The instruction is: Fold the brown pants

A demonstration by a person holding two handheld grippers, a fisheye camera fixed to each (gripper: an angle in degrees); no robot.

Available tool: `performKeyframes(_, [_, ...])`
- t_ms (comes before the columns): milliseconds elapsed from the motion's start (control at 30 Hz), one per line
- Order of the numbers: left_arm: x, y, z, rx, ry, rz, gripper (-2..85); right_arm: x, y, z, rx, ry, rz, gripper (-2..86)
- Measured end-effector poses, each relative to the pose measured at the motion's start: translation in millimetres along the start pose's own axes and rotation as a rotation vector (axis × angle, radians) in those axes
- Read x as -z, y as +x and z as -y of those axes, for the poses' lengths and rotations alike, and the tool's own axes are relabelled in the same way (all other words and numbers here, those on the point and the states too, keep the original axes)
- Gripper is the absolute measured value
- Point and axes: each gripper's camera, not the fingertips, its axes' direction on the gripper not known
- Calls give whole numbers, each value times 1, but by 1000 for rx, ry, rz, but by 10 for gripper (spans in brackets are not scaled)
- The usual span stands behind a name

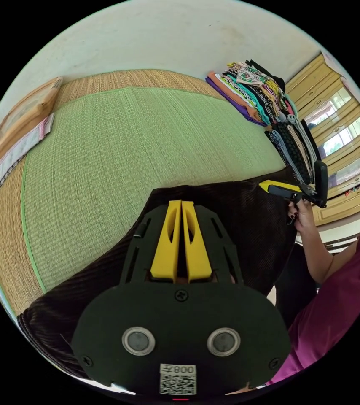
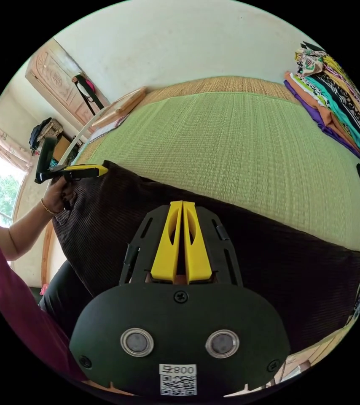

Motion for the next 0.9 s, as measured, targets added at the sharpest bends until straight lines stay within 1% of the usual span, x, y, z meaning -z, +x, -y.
performKeyframes(67, [-14, 20, 7, -38, 14, -59, 0, -7, 6, -10, -13, -29, -11, 1])
performKeyframes(100, [-30, 33, 14, -64, -23, -58, 0, -9, 9, -13, -21, -27, -3, 1])
performKeyframes(133, [-49, 45, 20, -81, -84, -2, 0, -10, 16, -21, -44, -10, 20, 1])
performKeyframes(200, [-79, 58, 26, -118, -162, 39, 1, -11, 26, -31, -72, 4, 53, 1])
performKeyframes(233, [-84, 61, 28, -96, -131, 35, 1, -10, 33, -38, -85, 20, 73, 2])
performKeyframes(300, [-92, 67, 32, -76, -130, 16, 3, -3, 45, -53, -111, 68, 85, 2])
performKeyframes(367, [-98, 79, 35, -92, -88, -47, 5, 10, 67, -77, -184, 144, 75, 3])
performKeyframes(400, [-106, 90, 40, -119, -73, -108, 8, 15, 73, -84, -202, 165, 69, 4])
performKeyframes(500, [-138, 125, 63, -198, -73, -250, 22, 47, 112, -125, -328, 290, 6, 9])
performKeyframes(567, [-164, 152, 82, -260, -75, -334, 38, 76, 145, -166, -458, 379, -96, 21])
performKeyframes(600, [-184, 173, 97, -305, -76, -380, 48, 83, 152, -178, -491, 394, -130, 27])
performKeyframes(667, [-214, 208, 121, -388, -76, -426, 62, 110, 177, -225, -641, 428, -304, 54])
performKeyframes(733, [-260, 261, 155, -488, -105, -465, 72, 125, 192, -259, -749, 453, -404, 77])
performKeyframes(767, [-272, 274, 163, -512, -113, -483, 75, 131, 202, -280, -801, 458, -438, 90])
performKeyframes(833, [-319, 326, 194, -588, -159, -528, 85, 130, 216, -305, -863, 446, -446, 99])
performKeyframes(900, [-353, 363, 214, -637, -193, -533, 94, 123, 231, -323, -898, 439, -398, 104])
